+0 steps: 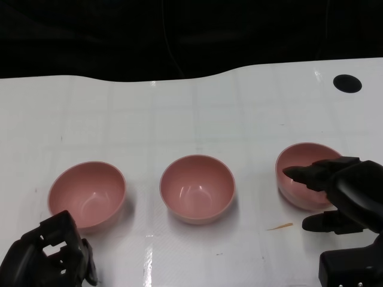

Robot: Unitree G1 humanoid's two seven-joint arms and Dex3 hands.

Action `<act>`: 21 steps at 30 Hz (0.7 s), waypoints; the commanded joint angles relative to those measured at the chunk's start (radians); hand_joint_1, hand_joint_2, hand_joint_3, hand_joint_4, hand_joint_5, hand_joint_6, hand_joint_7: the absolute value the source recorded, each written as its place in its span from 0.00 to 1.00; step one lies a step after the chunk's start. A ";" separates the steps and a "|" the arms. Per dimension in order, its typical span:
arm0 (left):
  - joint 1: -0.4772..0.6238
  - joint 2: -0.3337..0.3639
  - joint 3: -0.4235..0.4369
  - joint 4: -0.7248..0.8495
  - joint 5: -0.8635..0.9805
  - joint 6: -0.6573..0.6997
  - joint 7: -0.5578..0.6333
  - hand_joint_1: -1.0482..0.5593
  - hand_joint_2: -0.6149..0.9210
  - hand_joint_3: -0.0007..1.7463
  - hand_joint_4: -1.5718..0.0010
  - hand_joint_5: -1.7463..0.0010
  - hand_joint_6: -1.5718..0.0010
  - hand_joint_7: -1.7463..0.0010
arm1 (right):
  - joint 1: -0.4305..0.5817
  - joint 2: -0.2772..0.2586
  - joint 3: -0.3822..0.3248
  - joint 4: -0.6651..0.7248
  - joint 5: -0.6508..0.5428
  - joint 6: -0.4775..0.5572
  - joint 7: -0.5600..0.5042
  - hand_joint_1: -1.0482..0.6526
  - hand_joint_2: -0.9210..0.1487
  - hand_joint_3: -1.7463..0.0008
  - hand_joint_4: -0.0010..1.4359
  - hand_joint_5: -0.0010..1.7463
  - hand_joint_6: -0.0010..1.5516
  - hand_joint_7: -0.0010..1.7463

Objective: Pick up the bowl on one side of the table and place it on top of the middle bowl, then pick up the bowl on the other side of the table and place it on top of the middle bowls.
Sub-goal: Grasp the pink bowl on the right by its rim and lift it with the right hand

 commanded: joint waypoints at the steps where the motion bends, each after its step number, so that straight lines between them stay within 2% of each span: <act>1: 0.006 0.010 0.001 -0.009 0.004 -0.009 0.010 0.66 0.72 0.80 0.40 0.00 0.50 0.00 | -0.035 -0.011 0.029 0.054 0.002 -0.004 -0.024 0.12 0.00 0.92 0.39 0.01 0.33 0.01; 6: 0.012 0.009 -0.001 -0.017 -0.001 -0.010 0.006 0.66 0.72 0.80 0.40 0.00 0.50 0.00 | -0.105 0.008 0.079 0.172 0.027 -0.027 -0.011 0.22 0.00 0.94 0.45 0.02 0.37 0.02; 10: 0.016 0.008 -0.002 -0.023 -0.007 -0.009 0.003 0.66 0.72 0.80 0.40 0.00 0.50 0.00 | -0.143 0.017 0.104 0.241 0.041 -0.043 -0.025 0.25 0.00 0.95 0.48 0.03 0.40 0.02; 17: 0.023 0.011 -0.002 -0.033 -0.023 -0.001 -0.006 0.67 0.74 0.76 0.42 0.00 0.51 0.00 | -0.223 0.058 0.152 0.429 0.061 -0.096 -0.089 0.31 0.00 0.96 0.62 0.06 0.51 0.04; 19: 0.024 0.014 -0.005 -0.032 -0.013 -0.011 -0.005 0.66 0.76 0.73 0.42 0.00 0.50 0.00 | -0.238 0.068 0.160 0.473 0.074 -0.121 -0.106 0.38 0.00 0.94 0.73 0.12 0.60 0.05; 21: 0.023 0.014 -0.006 -0.031 -0.011 -0.017 -0.004 0.66 0.76 0.72 0.42 0.00 0.50 0.00 | -0.248 0.076 0.162 0.522 0.099 -0.172 -0.134 0.40 0.00 0.93 0.75 0.15 0.63 0.04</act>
